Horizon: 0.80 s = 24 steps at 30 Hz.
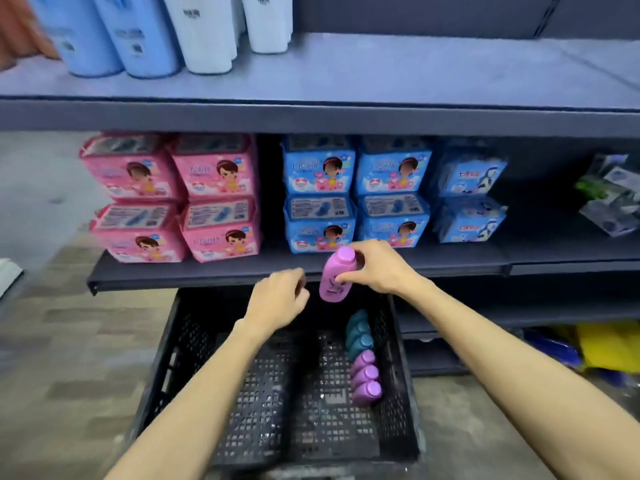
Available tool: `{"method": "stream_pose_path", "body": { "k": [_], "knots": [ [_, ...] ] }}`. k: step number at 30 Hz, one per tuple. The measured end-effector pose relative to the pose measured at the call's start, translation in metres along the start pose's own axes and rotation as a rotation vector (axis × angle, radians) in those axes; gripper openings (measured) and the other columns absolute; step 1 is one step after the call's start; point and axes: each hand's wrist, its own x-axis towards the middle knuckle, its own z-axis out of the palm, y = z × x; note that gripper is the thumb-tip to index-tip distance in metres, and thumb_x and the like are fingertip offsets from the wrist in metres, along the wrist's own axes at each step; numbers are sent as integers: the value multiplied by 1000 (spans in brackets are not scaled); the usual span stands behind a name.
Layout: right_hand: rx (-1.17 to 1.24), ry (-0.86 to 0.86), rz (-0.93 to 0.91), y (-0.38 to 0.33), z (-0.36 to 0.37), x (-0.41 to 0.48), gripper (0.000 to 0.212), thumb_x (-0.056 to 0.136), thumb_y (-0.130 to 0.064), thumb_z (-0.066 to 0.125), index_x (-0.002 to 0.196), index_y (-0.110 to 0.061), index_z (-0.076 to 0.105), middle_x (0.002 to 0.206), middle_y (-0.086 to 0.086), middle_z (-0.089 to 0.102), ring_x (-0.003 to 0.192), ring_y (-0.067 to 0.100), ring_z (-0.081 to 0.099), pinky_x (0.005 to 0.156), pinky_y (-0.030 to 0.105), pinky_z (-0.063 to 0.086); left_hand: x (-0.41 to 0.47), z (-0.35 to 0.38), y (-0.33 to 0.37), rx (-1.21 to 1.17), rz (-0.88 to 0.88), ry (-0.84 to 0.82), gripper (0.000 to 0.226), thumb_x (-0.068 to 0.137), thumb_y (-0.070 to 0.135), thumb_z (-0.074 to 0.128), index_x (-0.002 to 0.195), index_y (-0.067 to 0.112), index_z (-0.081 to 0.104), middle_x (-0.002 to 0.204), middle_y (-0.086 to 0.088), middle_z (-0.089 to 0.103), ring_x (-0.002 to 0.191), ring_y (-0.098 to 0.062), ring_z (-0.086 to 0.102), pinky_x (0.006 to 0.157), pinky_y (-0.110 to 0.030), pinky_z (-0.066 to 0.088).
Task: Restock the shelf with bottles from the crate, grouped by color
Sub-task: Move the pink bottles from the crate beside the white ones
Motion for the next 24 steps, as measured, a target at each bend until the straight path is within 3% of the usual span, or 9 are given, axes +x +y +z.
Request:
{"method": "stream_pose_path", "body": {
  "k": [4, 8, 14, 20, 24],
  "knots": [
    [13, 81, -52, -24, -33, 8, 37, 67, -38, 91, 92, -22, 69, 84, -10, 69, 77, 9, 60, 64, 21, 40, 13, -37, 8, 44, 97, 81, 11, 85, 29, 55, 90, 19, 54, 87, 2, 62, 84, -28, 60, 65, -37, 43],
    [82, 164, -100, -44, -64, 9, 35, 70, -36, 90, 92, -28, 65, 84, -16, 69, 74, -9, 60, 63, 9, 41, 22, -69, 16, 35, 172, 164, 12, 84, 28, 57, 93, 20, 57, 85, 4, 62, 82, -25, 61, 63, -36, 46],
    [86, 307, -211, -76, -114, 3, 38, 75, -43, 85, 101, -19, 71, 92, -10, 75, 84, 6, 70, 80, 29, 56, 38, -123, 33, 74, 270, 300, 17, 80, 33, 50, 88, 20, 57, 81, 3, 61, 78, -27, 62, 62, -37, 50],
    [-3, 266, -327, -99, -137, -13, 33, 76, -40, 84, 97, -20, 68, 84, -8, 72, 76, 11, 66, 73, 36, 55, 49, -185, 49, 101, 324, 420, 13, 83, 28, 59, 94, 23, 58, 75, 8, 61, 72, -22, 59, 61, -33, 47],
    [59, 300, -363, -120, -164, -19, 31, 77, -36, 84, 95, -17, 68, 83, -3, 73, 78, 19, 68, 73, 39, 56, 45, -210, 62, 46, 417, 389, 14, 79, 31, 53, 88, 22, 57, 64, 11, 56, 60, -15, 49, 60, -33, 48]
  ]
}}
